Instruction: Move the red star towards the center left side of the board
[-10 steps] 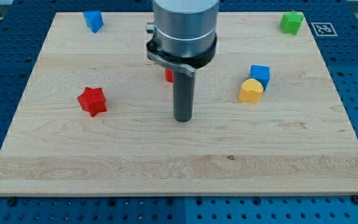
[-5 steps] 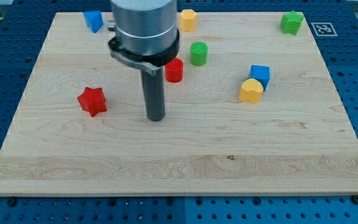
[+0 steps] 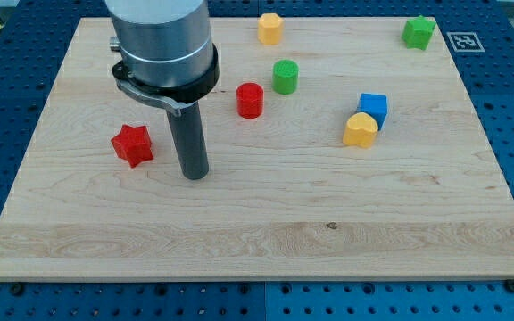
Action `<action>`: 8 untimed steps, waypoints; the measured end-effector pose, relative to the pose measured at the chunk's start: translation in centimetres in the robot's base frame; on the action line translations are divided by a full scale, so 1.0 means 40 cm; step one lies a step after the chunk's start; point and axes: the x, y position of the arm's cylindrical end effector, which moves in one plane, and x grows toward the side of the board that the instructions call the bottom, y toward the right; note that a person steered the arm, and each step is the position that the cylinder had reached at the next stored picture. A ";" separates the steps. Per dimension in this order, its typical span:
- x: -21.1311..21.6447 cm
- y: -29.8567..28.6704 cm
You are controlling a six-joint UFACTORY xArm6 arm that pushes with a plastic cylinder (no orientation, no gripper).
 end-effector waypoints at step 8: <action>-0.056 -0.185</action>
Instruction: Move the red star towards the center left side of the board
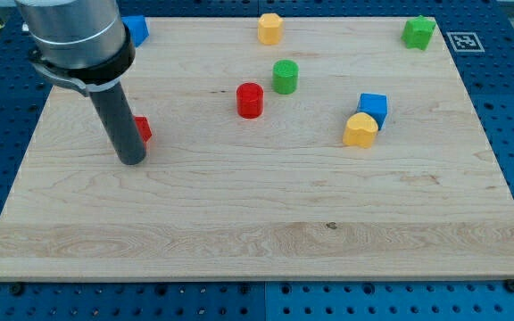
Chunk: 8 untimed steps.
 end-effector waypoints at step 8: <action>-0.108 -0.079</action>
